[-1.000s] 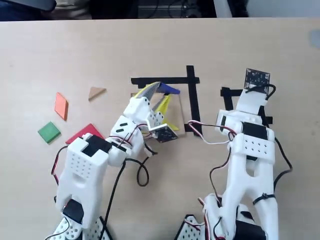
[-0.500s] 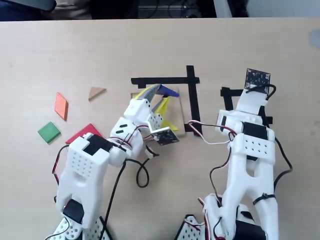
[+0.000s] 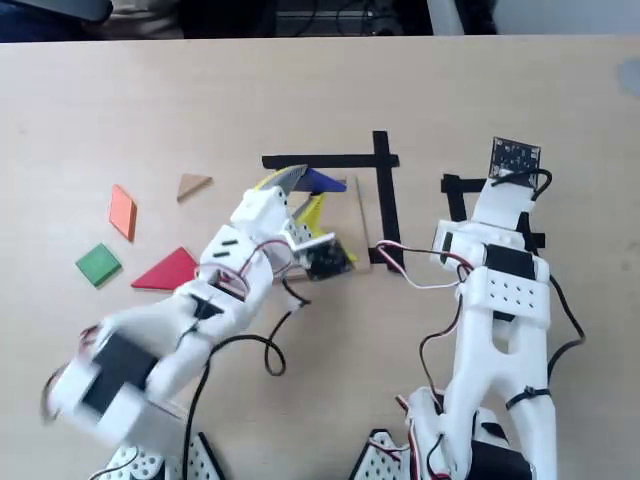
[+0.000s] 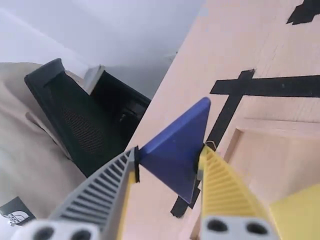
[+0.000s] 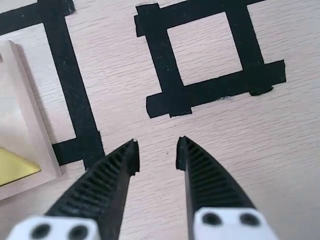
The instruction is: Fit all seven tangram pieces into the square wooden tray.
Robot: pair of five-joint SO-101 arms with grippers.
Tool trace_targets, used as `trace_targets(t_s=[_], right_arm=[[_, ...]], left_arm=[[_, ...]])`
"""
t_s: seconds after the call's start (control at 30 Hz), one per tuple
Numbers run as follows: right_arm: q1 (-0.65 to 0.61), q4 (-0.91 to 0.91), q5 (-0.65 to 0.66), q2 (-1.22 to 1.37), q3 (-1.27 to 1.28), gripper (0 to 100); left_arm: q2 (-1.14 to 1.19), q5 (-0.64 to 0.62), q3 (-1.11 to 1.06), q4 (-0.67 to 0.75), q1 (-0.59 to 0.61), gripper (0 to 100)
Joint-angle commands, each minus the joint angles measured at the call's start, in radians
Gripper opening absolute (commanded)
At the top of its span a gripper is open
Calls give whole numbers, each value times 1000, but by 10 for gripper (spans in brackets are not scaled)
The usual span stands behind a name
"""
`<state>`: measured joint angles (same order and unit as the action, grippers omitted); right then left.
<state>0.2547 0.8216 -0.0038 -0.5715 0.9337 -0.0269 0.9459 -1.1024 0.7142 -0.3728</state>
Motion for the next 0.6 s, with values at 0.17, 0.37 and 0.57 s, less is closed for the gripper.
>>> trace_targets(t_s=[0.17, 0.37, 0.57], right_arm=[[-14, -14, -5, 1, -4, 134], [-14, -14, -5, 1, -2, 134], [-11, -14, -5, 1, -2, 135]], left_arm=[[-324, 31, 417, -1214, -58, 30], [-155, 178, 602, -1481, -64, 30], [43, 259, 863, -1686, -62, 30]])
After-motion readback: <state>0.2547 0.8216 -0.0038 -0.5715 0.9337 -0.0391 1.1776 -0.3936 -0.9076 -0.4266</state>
